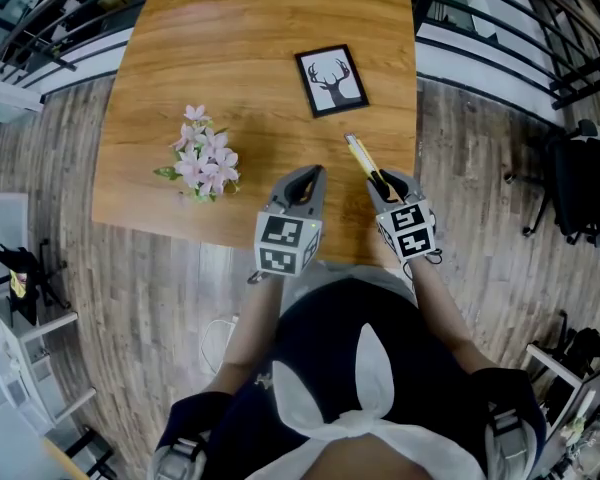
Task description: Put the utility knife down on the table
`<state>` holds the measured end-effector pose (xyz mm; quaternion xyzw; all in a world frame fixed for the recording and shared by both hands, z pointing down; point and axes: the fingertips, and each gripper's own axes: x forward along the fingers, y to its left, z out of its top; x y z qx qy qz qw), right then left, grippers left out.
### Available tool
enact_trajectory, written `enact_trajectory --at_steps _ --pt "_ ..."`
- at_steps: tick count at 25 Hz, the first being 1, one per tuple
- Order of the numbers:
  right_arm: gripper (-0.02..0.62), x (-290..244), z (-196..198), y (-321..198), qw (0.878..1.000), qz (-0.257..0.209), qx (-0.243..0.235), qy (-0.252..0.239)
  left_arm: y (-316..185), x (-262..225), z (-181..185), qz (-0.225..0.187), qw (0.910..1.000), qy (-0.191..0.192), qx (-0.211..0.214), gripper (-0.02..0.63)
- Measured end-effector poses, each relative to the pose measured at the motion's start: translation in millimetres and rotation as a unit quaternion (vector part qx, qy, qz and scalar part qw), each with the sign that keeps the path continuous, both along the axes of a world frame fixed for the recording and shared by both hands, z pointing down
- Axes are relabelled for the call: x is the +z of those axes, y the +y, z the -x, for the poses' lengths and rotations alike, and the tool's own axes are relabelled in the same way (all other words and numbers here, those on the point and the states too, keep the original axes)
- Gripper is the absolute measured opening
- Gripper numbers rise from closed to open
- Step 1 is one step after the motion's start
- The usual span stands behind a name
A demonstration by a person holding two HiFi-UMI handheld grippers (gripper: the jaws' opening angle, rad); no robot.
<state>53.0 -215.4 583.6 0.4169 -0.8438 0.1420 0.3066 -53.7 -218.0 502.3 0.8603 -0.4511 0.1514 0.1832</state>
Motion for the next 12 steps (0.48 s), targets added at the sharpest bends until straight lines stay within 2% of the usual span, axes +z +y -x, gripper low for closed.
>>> enact_trajectory --at_steps 12 --pt "0.114 24 7 -1 0.999 0.022 -0.029 0.013 -9 10 2 0.005 0.9999 -0.007 -0.005 0.017"
